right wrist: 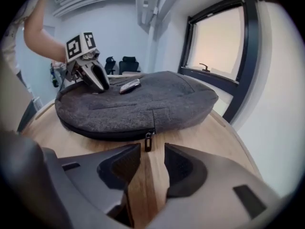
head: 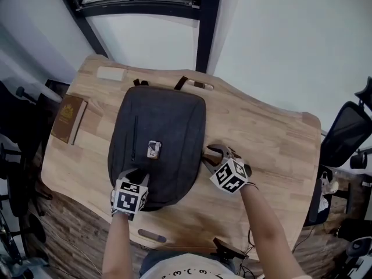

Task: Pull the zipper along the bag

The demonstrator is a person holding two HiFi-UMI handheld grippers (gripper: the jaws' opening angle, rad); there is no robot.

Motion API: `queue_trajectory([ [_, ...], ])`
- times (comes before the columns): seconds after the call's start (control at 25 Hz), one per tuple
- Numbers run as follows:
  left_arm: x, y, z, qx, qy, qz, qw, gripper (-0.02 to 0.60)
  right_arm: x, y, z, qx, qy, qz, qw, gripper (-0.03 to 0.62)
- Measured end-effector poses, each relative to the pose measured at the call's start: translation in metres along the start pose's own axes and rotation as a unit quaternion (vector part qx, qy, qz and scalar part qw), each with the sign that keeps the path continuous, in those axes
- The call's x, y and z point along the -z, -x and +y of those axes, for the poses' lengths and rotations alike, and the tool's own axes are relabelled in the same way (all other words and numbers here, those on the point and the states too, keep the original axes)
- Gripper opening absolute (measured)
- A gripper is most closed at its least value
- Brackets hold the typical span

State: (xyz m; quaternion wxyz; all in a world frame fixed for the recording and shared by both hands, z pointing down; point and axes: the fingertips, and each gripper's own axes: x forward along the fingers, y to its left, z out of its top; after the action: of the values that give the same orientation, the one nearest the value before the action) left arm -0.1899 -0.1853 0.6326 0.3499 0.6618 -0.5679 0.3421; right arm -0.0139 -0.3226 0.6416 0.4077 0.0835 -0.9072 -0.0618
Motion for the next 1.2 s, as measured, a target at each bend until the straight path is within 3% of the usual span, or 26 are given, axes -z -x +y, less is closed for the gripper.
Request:
queue_trajectory([
  [0.2, 0.0, -0.003, 0.0, 0.022, 0.024, 0.005, 0.9995, 0.123, -0.007, -0.004, 0.007, -0.011, 0.057, 0.008, 0.998, 0.146],
  [0.24, 0.0, -0.003, 0.0, 0.025, 0.029, 0.006, 0.9993, 0.123, -0.007, -0.003, 0.008, -0.012, 0.046, 0.005, 0.999, 0.107],
  [0.36, 0.0, -0.003, 0.0, 0.029, 0.036, 0.005, 0.9989, 0.123, -0.006, 0.001, 0.007, -0.016, -0.013, -0.007, 1.0, 0.096],
  [0.48, 0.0, -0.004, 0.0, 0.033, 0.04, 0.004, 0.9986, 0.123, -0.004, 0.004, 0.005, -0.022, -0.04, -0.003, 0.999, 0.094],
  [0.64, 0.001, -0.004, -0.001, 0.034, 0.04, 0.002, 0.9986, 0.123, -0.001, -0.002, 0.007, -0.022, -0.034, 0.019, 0.999, 0.092],
  [0.84, 0.0, -0.005, 0.0, 0.035, 0.049, 0.002, 0.9982, 0.123, -0.006, -0.01, 0.003, 0.021, 0.0, 0.034, 0.999, 0.094],
  [1.04, -0.001, -0.005, 0.001, 0.043, 0.067, 0.004, 0.9968, 0.121, -0.005, 0.0, 0.002, 0.013, -0.088, 0.01, 0.996, 0.092],
  [1.2, -0.001, -0.006, 0.002, 0.032, 0.091, 0.002, 0.9953, 0.121, -0.003, 0.009, 0.003, 0.009, -0.117, 0.012, 0.993, 0.091],
])
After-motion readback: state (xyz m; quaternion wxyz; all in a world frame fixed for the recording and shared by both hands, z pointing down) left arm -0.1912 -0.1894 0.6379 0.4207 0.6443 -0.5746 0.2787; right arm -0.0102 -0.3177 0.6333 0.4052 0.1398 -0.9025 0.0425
